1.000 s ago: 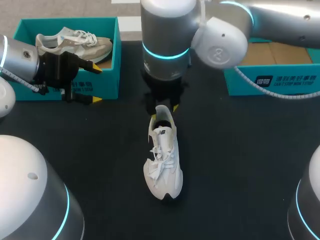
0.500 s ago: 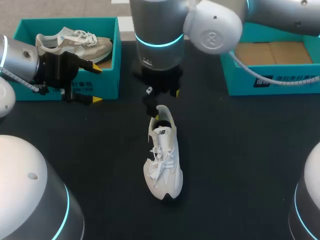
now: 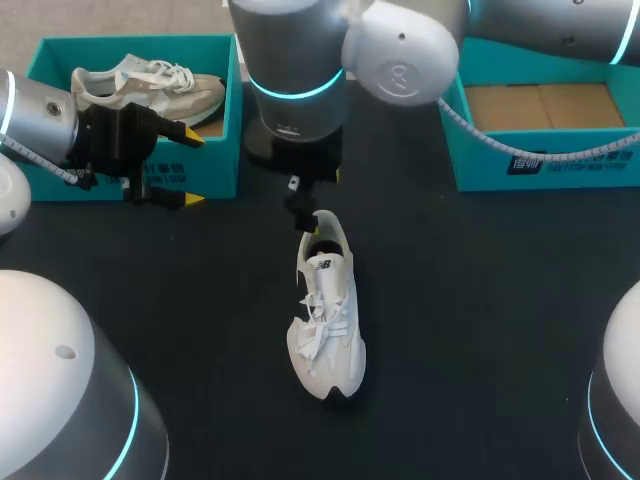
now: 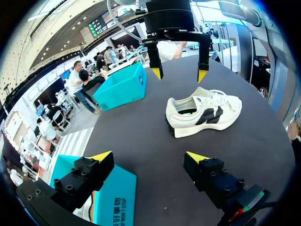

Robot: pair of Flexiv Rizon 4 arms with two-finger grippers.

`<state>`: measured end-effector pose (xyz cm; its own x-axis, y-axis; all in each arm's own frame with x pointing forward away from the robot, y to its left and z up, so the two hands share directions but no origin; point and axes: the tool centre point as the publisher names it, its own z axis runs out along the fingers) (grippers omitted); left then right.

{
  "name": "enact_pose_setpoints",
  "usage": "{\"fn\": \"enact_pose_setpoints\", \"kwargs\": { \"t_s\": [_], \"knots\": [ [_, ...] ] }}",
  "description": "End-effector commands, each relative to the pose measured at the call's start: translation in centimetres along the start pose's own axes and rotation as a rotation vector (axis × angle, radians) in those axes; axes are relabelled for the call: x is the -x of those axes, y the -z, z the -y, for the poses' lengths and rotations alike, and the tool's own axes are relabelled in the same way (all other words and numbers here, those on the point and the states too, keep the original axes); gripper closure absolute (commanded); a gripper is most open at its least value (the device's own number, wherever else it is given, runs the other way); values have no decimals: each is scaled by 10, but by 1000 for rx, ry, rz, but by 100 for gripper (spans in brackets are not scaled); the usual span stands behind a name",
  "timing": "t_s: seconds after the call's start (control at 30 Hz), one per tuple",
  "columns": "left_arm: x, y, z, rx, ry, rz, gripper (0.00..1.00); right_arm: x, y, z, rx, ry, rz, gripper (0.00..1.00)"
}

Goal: Take the shoe out of the shoebox, open the shoe tongue, remove and reinsert the insole, then place the shoe into the shoebox

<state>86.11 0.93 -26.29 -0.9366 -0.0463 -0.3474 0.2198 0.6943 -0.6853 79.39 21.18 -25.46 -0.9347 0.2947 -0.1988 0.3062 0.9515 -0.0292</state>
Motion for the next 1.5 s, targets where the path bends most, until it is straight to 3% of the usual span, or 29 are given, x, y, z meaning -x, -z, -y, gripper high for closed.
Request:
{"fn": "enact_pose_setpoints", "kwargs": {
  "t_s": [0.03,0.3,0.7,0.87,1.1,1.23,1.43,1.47,1.5],
  "knots": [
    [-1,0,1,3,0,1,0,9,-12,5,4,81,6,0],
    [-1,0,1,3,0,1,0,24,-43,-4,-14,133,21,0],
    [-1,0,1,3,0,1,0,27,-89,-24,-38,197,18,0],
    [-1,0,1,3,0,1,0,29,-107,-18,-60,222,20,19],
    [-1,0,1,3,0,1,0,33,-116,-6,-67,207,11,37],
    [-1,0,1,3,0,1,0,35,-118,-5,-67,199,15,62],
    [-1,0,1,3,0,1,0,32,-124,-8,-83,190,15,76],
    [-1,0,1,3,0,1,0,31,-124,-8,-86,178,16,82],
    [-1,0,1,3,0,1,0,31,-124,-8,-93,164,19,96]
  ]
}}
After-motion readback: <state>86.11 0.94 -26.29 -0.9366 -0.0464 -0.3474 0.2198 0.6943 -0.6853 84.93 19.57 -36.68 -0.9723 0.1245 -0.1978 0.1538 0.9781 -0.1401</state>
